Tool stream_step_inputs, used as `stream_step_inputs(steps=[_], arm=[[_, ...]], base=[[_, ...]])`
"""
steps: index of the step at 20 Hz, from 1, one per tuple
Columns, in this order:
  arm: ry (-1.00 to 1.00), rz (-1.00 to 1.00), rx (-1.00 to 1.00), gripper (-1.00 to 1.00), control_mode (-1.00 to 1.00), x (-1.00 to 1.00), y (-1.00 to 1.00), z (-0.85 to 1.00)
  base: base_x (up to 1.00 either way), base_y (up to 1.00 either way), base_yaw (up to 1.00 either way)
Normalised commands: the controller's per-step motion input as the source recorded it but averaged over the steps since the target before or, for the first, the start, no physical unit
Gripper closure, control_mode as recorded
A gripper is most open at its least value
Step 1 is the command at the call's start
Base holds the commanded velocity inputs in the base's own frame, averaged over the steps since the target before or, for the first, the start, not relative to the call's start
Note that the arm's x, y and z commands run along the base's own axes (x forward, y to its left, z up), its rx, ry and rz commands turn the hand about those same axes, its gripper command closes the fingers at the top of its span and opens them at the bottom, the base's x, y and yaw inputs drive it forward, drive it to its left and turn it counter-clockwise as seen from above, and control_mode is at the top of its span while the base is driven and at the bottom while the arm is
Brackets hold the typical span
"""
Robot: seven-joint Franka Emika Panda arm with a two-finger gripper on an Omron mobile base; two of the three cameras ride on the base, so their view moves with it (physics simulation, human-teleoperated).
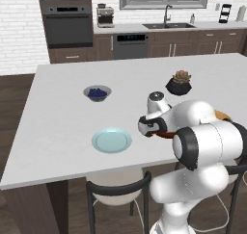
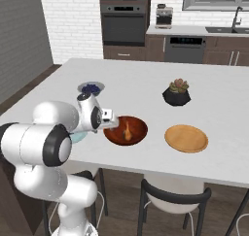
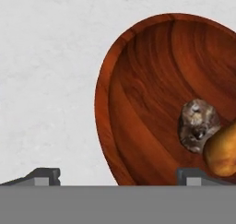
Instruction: Pick the chicken drumstick and mushroom from their plates and place them in the bowl. Then put the bowl in the fridge.
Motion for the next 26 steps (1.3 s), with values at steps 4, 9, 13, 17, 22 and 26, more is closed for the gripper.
stream_step_inputs(steps=[4, 9, 13, 17, 22, 26], arm=[[0.0, -0.03, -0.04, -1.0, -1.0, 0.0, 0.0, -0.31], [0.0, -0.04, 0.0, -1.0, -1.0, 0.16, 0.0, -0.03], [0.0, -0.05, 0.0, -1.0, -1.0, 0.22, 0.0, -0.02], [0.0, -0.06, -0.04, -1.0, -1.0, 0.21, 0.0, -0.19], [0.0, -0.06, -0.06, -1.0, -1.0, 0.05, -0.05, -0.28], [0.0, -0.07, -0.04, 1.0, -1.0, 0.0, -0.01, -0.19]], base=[[0.0, 0.0, 0.0], [0.0, 0.0, 0.0], [0.0, 0.0, 0.0], [0.0, 0.0, 0.0], [0.0, 0.0, 0.0], [0.0, 0.0, 0.0]])
